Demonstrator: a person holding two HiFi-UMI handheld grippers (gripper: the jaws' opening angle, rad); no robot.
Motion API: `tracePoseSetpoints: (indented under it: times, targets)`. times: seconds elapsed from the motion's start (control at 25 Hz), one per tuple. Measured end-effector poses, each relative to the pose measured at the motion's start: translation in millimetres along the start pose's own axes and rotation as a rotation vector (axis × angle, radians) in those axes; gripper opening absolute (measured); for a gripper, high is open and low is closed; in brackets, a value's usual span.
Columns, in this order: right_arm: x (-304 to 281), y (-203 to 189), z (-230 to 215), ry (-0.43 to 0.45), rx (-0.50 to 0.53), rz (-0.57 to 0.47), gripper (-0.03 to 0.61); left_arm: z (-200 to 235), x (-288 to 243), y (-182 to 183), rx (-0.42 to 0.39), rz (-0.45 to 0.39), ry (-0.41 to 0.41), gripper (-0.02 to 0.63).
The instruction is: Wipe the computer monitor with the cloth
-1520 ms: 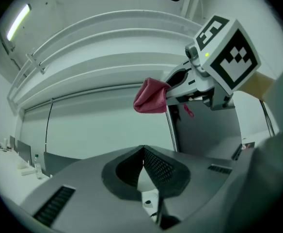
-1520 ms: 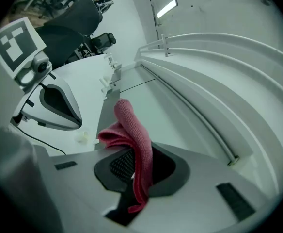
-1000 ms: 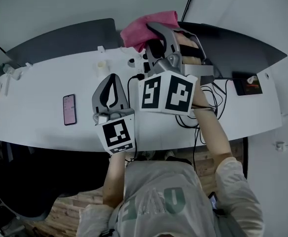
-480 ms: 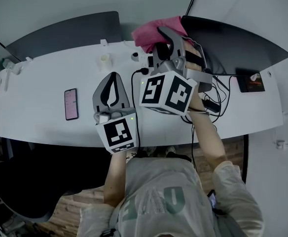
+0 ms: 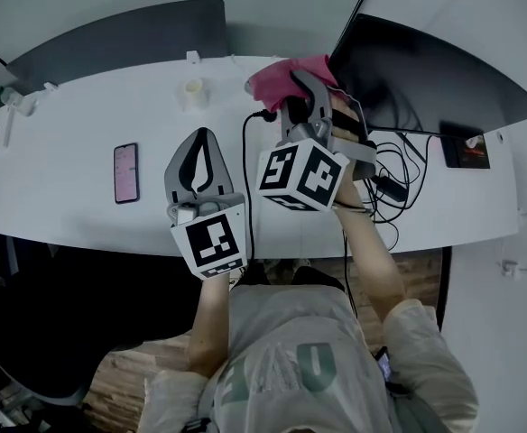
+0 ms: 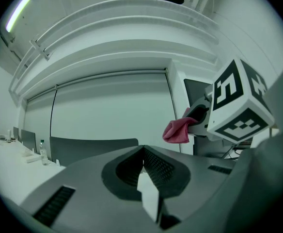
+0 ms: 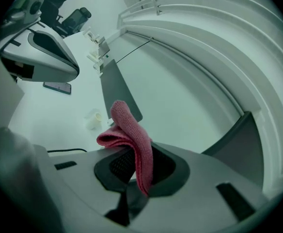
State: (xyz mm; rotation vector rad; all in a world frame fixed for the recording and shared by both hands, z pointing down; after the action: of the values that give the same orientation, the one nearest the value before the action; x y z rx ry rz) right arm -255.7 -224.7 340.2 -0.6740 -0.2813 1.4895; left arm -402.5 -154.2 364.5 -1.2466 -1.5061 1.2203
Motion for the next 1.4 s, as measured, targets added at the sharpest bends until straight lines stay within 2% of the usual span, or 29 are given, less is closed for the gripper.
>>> tracePoseSetpoints:
  times: [0.4, 0.6, 0.72, 1.04, 1.4]
  targets:
    - [-22.7, -42.5, 59.4, 0.084, -0.019, 0.058, 0.057, -11.6, 2.0, -38.5, -0.017, 0.073, -0.017, 0.015]
    - [-36.8, -73.4, 98.3, 0.132, -0.018, 0.1, 0.057, -17.0, 3.5, -60.4, 0.003, 0.119, -0.023, 0.015]
    - [-41.4, -87.1, 116.3, 0.158, -0.025, 0.117, 0.057, -22.4, 3.2, -65.2, 0.009, 0.111, -0.02, 0.015]
    - [-54.0, -108.9, 145.1, 0.22, -0.045, 0.144, 0.057, -35.6, 9.4, -87.0, 0.013, 0.16, -0.035, 0.015]
    - [-59.8, -122.5, 164.2, 0.277, -0.076, 0.167, 0.057, -30.6, 15.3, -93.7, 0.01, 0.185, -0.02, 0.015]
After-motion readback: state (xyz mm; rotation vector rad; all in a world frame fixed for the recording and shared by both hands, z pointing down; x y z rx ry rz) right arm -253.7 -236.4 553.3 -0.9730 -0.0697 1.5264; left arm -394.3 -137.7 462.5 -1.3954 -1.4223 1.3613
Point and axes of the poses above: the fingertips, and each gripper's own axes: x backward along the fingers, z to its left, y out of its top, the point moved 5 cm from there along x, backward along the fingers, and after that the axes turned 6 degrees about -x, right-handed, at the moved point
